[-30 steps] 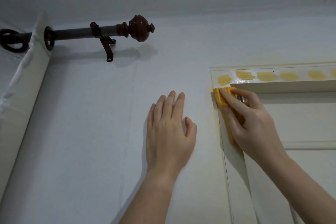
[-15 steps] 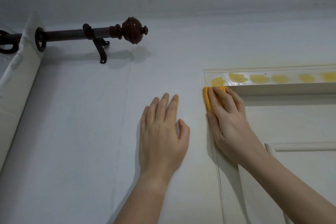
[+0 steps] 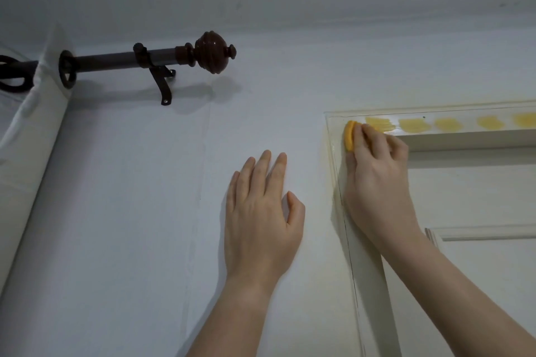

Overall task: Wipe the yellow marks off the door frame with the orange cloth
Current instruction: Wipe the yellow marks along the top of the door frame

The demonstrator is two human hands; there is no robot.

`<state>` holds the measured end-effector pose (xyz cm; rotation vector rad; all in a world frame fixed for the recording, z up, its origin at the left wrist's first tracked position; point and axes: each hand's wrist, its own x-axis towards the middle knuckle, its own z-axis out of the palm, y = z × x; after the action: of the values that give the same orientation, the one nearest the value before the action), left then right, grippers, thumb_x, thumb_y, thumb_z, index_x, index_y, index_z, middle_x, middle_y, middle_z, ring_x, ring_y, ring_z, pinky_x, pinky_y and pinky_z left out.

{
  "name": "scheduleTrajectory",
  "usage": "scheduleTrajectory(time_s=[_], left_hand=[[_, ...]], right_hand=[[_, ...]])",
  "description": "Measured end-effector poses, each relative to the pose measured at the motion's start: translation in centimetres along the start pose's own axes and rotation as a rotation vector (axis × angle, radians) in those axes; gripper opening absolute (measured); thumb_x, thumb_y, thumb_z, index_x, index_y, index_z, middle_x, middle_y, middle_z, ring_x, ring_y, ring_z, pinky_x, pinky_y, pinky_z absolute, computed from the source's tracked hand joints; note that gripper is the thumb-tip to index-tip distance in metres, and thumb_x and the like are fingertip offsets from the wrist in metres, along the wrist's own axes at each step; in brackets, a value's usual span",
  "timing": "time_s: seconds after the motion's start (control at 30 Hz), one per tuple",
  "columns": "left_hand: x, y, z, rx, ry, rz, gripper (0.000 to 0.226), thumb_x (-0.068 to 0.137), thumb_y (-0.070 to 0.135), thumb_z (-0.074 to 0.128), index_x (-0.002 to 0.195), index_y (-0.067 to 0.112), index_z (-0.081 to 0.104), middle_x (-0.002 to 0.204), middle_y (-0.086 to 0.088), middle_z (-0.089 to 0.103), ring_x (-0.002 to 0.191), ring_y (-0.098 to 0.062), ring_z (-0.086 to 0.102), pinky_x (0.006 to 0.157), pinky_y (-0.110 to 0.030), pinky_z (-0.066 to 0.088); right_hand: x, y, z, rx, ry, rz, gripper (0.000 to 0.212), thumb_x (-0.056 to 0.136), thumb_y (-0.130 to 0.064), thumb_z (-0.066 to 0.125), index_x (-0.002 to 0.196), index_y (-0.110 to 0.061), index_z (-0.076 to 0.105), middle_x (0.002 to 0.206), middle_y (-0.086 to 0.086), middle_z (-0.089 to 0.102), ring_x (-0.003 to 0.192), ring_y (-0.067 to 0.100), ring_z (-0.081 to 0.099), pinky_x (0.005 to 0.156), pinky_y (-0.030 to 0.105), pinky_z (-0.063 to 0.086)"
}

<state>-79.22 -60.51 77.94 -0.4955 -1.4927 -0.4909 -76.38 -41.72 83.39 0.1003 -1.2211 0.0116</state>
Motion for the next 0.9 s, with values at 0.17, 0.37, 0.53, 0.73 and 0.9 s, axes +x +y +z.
scheduleTrajectory(time_s=[0.17,0.37,0.53,0.73,0.9], left_hand=[[0.1,0.0,0.0,0.001,0.024,0.003,0.065,0.104,0.04,0.033,0.168,0.031,0.037,0.175,0.006,0.035,0.165,-0.016,0.022,0.137,-0.04,0.014],[-0.1,-0.1,0.0,-0.005,0.015,0.006,0.065,0.105,0.04,0.034,0.168,0.031,0.036,0.176,0.006,0.033,0.166,-0.016,0.02,0.137,-0.042,0.016],[0.1,0.0,0.1,-0.003,0.025,0.003,0.064,0.104,0.04,0.034,0.168,0.03,0.037,0.175,0.005,0.034,0.165,-0.017,0.022,0.137,-0.043,0.018],[0.0,0.1,0.0,0.007,0.033,0.004,0.065,0.103,0.039,0.035,0.167,0.029,0.039,0.174,0.004,0.036,0.164,-0.018,0.025,0.137,-0.042,0.017],[0.0,0.1,-0.1,0.005,0.028,0.0,0.065,0.103,0.04,0.034,0.167,0.03,0.038,0.175,0.004,0.035,0.165,-0.018,0.024,0.137,-0.042,0.017]], right_hand=[[0.2,-0.9,0.7,-0.005,0.009,-0.134,0.057,0.091,0.007,0.063,0.147,0.007,0.052,0.145,0.02,0.056,0.119,0.041,0.043,0.109,0.046,0.04],[-1.1,0.4,-0.5,-0.021,0.053,-0.021,0.056,0.092,0.011,0.061,0.147,0.007,0.052,0.144,0.021,0.058,0.114,0.038,0.04,0.1,0.041,0.038],[1.2,0.1,0.2,0.003,0.024,-0.144,0.056,0.089,0.012,0.062,0.144,0.008,0.054,0.139,0.021,0.059,0.109,0.032,0.036,0.101,0.044,0.041],[-1.4,-0.2,0.1,0.023,0.038,-0.104,0.057,0.092,0.008,0.065,0.148,0.004,0.053,0.143,0.016,0.058,0.111,0.036,0.043,0.1,0.04,0.041],[0.5,0.6,0.3,-0.003,0.05,-0.072,0.051,0.095,0.002,0.059,0.147,0.001,0.055,0.14,0.015,0.059,0.097,0.032,0.041,0.09,0.043,0.041]])
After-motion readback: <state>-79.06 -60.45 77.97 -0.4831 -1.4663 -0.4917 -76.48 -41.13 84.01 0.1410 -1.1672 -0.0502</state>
